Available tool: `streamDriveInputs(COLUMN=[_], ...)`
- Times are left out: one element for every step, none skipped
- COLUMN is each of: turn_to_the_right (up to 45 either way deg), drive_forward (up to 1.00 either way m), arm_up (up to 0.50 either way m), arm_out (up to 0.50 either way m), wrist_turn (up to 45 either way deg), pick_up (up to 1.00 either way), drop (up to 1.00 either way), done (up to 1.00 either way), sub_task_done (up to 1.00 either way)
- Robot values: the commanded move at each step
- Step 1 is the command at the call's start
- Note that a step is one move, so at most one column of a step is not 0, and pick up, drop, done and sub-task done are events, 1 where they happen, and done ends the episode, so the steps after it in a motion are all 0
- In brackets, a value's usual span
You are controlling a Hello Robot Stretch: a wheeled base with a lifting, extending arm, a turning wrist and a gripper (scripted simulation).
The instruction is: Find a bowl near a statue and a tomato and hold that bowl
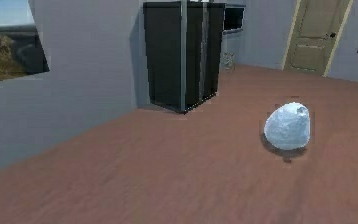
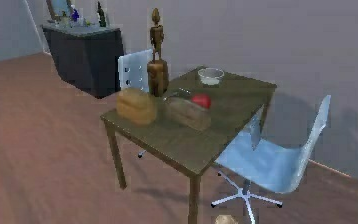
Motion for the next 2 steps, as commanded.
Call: streamDriveInputs(turn_to_the_right=[36.0,0.0], drive_forward=[0.00,0.70], arm_up=[0.00,0.00], arm_out=[0.00,0.00], wrist_turn=[0.0,0.0], pick_up=[0.00,0.00], drop=[0.00,0.00], done=[0.00,0.00], sub_task_done=[0.00,0.00])
